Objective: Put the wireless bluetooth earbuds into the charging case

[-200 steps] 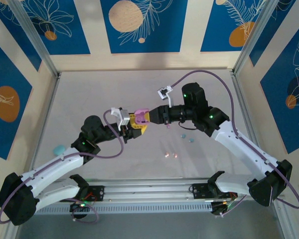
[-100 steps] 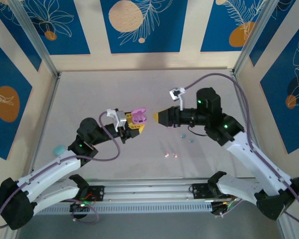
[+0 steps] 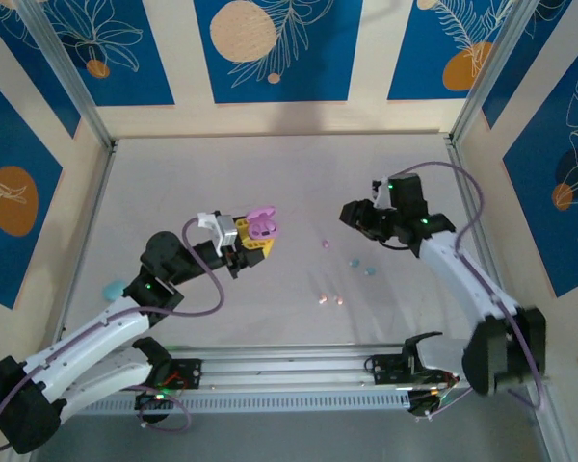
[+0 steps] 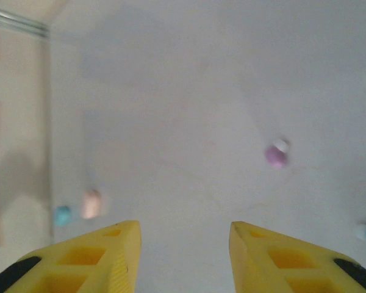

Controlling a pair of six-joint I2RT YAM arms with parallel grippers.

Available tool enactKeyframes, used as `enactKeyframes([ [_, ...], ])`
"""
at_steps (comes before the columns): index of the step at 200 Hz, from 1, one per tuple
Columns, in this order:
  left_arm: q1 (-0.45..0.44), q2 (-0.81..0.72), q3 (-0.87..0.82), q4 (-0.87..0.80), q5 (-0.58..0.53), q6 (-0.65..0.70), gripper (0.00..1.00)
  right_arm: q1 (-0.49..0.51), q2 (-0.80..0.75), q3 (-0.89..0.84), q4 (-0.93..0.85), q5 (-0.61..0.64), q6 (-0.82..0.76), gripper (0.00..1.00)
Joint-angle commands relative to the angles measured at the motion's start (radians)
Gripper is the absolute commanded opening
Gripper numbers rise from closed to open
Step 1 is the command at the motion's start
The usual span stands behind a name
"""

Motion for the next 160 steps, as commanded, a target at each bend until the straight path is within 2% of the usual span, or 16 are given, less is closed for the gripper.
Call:
enactKeyframes([
  [1, -0.001, -0.029, 0.004, -0.021, -0.016, -0.001, 0.30, 0.006, 0.138, 0.061, -0.073, -0.004, -0.081, 0.43],
  [16, -0.001, -0.035, 0.005, -0.027, -0.020, -0.004, 0.31, 0.024, 0.269, 0.137, -0.120, -0.004, -0.125, 0.43],
  [34, 0.000, -0.039, 0.005, -0.031, -0.023, -0.007, 0.30, 0.065, 0.398, 0.229, -0.170, 0.060, -0.180, 0.44],
  [86, -0.001, -0.044, 0.021, -0.072, -0.020, -0.001, 0.31, 0.120, 0.688, 0.493, -0.282, 0.111, -0.284, 0.42],
  [134, -0.001, -0.056, 0.021, -0.093, -0.023, 0.005, 0.31, 0.125, 0.837, 0.614, -0.355, 0.103, -0.345, 0.42],
  [160, -0.001, -0.054, 0.024, -0.093, -0.022, 0.005, 0.31, 0.128, 0.862, 0.624, -0.405, 0.108, -0.380, 0.40],
])
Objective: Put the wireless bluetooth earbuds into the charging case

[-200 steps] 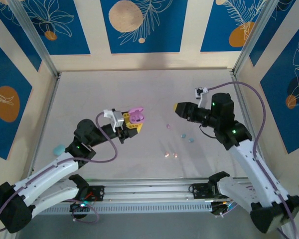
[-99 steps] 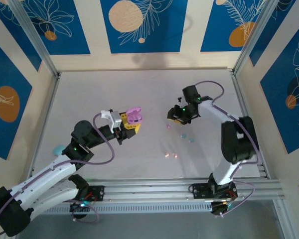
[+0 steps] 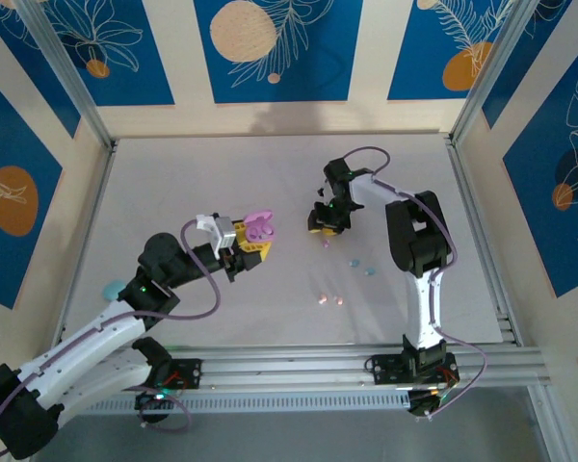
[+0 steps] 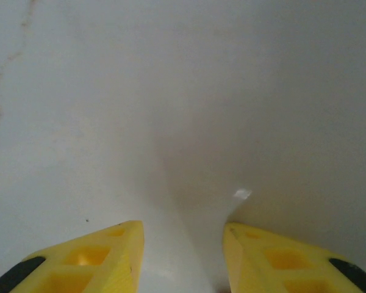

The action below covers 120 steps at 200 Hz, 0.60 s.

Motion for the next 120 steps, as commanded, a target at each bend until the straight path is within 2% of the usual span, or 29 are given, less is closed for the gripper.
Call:
enactKeyframes([
  [1, -0.001, -0.012, 0.024, 0.004, -0.006, 0.007, 0.31, 0.006, 0.021, 0.020, -0.093, 0.007, -0.060, 0.40],
  [15, 0.000, -0.012, 0.024, 0.004, -0.007, 0.007, 0.31, 0.006, 0.006, -0.001, -0.110, 0.006, -0.066, 0.39],
  [29, -0.001, -0.009, 0.024, 0.006, -0.006, 0.008, 0.31, 0.008, -0.017, -0.030, -0.119, -0.007, -0.075, 0.34],
  [120, -0.001, -0.003, 0.019, 0.020, 0.002, -0.005, 0.31, 0.031, -0.144, -0.181, -0.145, -0.048, -0.040, 0.33],
])
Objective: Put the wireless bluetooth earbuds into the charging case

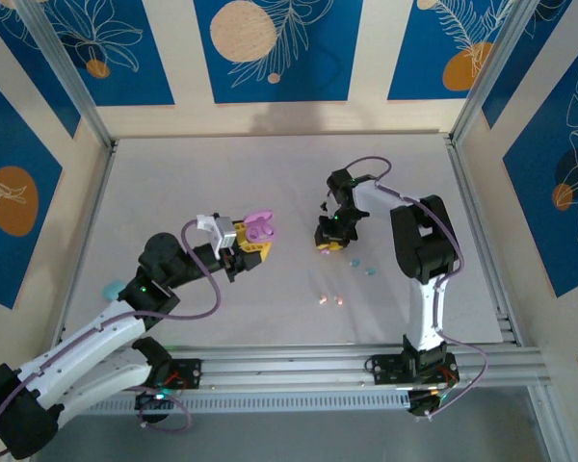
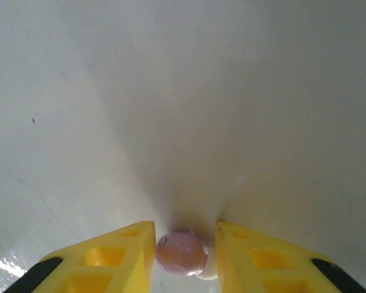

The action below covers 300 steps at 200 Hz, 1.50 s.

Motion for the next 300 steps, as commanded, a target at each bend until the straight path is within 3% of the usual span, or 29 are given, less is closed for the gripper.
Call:
enactKeyframes([
  [1, -0.001, -0.005, 0.019, 0.022, 0.003, -0.004, 0.31, 0.019, -0.055, -0.043, -0.055, -0.044, 0.014, 0.33],
  [38, -0.001, -0.002, 0.016, 0.028, 0.003, -0.008, 0.31, 0.041, -0.097, -0.093, -0.028, -0.111, 0.037, 0.32],
  [105, -0.001, -0.008, 0.009, 0.025, -0.002, -0.006, 0.32, 0.063, -0.158, -0.135, -0.020, -0.098, 0.059, 0.35],
  [164, -0.001, -0.018, 0.008, 0.022, -0.009, -0.009, 0.32, 0.109, -0.125, -0.047, -0.062, 0.031, 0.012, 0.35],
  [199, -0.001, -0.028, 0.005, 0.018, -0.014, -0.010, 0.32, 0.160, -0.067, 0.002, -0.130, 0.193, -0.006, 0.35],
  [300, -0.001, -0.029, 0.001, 0.021, -0.015, -0.009, 0.32, 0.212, 0.005, 0.053, -0.169, 0.207, -0.089, 0.34],
])
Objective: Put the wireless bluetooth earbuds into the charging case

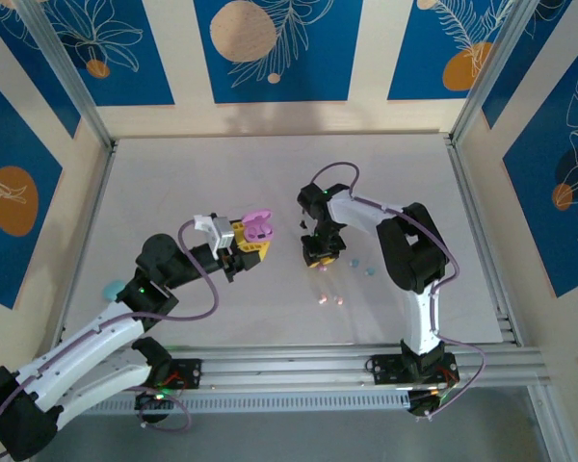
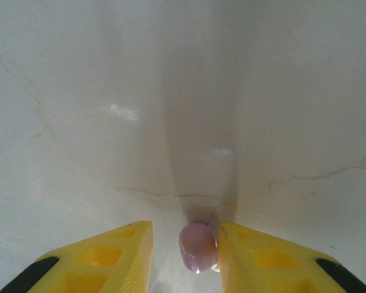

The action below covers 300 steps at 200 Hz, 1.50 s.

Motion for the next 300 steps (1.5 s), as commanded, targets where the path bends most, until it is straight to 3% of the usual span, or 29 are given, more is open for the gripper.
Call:
enactKeyframes([
  [1, -0.001, -0.014, 0.000, 0.017, -0.008, -0.009, 0.32, 0.009, 0.024, 0.034, -0.043, 0.016, -0.029, 0.34],
  [144, -0.001, -0.022, -0.006, 0.015, -0.015, -0.009, 0.32, 0.012, 0.061, 0.056, -0.072, 0.038, -0.034, 0.28],
  [166, -0.001, -0.022, -0.004, 0.014, -0.015, -0.007, 0.32, 0.011, 0.057, 0.054, -0.071, 0.042, -0.031, 0.21],
  [196, 0.000, -0.019, -0.002, 0.014, -0.014, -0.007, 0.32, 0.009, 0.027, 0.044, -0.071, 0.029, -0.013, 0.19],
  [227, -0.001, -0.016, -0.004, 0.012, -0.021, -0.001, 0.32, -0.018, -0.117, -0.029, -0.008, -0.100, 0.071, 0.19],
  [248, -0.001, -0.011, -0.010, 0.015, -0.035, 0.006, 0.32, -0.059, -0.285, -0.122, 0.127, -0.314, 0.169, 0.19],
  [270, -0.001, 0.001, -0.007, 0.012, -0.046, 0.019, 0.32, -0.113, -0.478, -0.251, 0.360, -0.571, 0.320, 0.19],
  [300, -0.001, 0.022, -0.004, 0.020, -0.055, 0.035, 0.32, -0.178, -0.663, -0.427, 0.794, -0.865, 0.638, 0.19],
])
